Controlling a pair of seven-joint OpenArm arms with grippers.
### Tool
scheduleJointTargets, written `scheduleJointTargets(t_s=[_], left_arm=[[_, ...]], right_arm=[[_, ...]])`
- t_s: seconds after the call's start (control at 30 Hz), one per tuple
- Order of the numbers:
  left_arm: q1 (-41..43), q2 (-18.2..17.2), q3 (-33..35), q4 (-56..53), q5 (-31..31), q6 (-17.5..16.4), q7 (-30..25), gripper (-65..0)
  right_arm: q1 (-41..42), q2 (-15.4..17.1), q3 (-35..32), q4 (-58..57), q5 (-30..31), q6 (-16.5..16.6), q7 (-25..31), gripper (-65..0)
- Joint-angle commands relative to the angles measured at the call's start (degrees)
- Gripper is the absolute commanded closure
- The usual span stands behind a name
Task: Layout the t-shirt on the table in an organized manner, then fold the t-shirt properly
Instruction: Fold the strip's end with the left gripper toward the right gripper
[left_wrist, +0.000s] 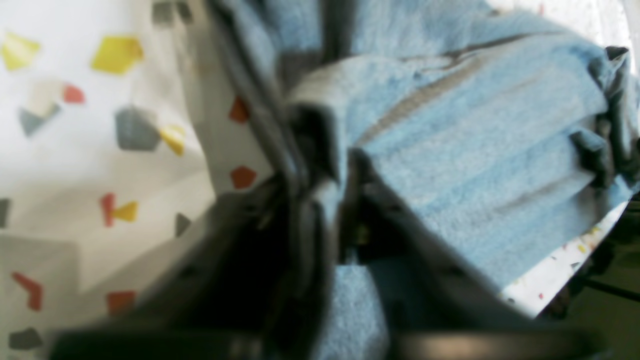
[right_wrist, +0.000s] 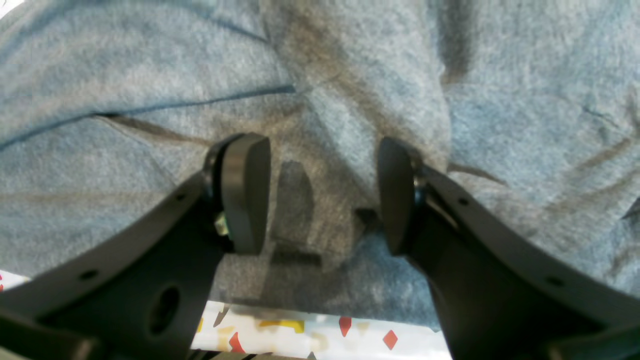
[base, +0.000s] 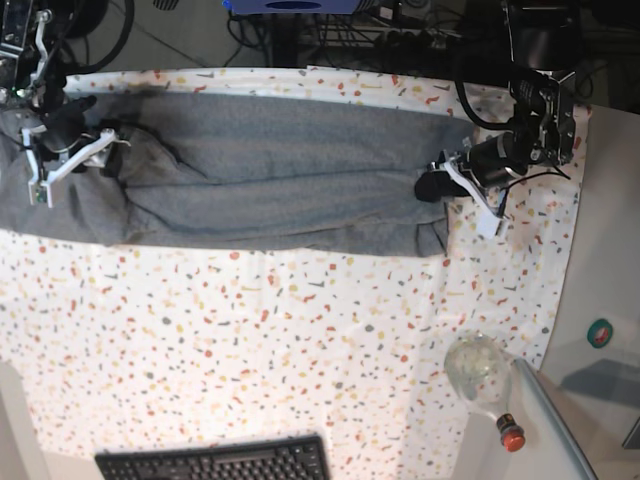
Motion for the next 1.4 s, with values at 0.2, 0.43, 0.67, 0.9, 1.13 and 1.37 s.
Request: scheduleJointTargets(t_s=[0.2,0.43,0.67,0.9,1.13,1.37], left_arm=[[0.86,-7.89,-0.12,1.96,3.38,1.14,-0.52,0.0],[7.71,-12.47,-0.3,18.84,3.38,8.87,0.53,0.0],[14.66,-5.78,0.67,39.85,3.38,15.47,7.92,0.0],[12.72,1.78,10.96,41.17,3.38,19.51,10.03,0.0],[7.63,6.61,19.48,36.95,3.3,25.31,10.03,0.0],[4.99,9.25,20.36,31.76,3.3,25.4,10.03,0.0]], right_arm=[[-0.02,0.67,0.59,0.99,0.78,0.32,1.05,-32.7],[-0.46,0.76,0.59,0.9,0.61,0.41,1.14,-32.7],[-0.11,0.76,0.59,0.9,0.61,0.41,1.14,-32.7],[0.68,0.76,0.5,0.72,0.61,0.41,1.05,-32.9],[0.6,0.76,0.59,0.72,0.61,0.41,1.05,-32.9],[0.33,0.76,0.59,0.64,0.61,0.41,1.05,-32.9]])
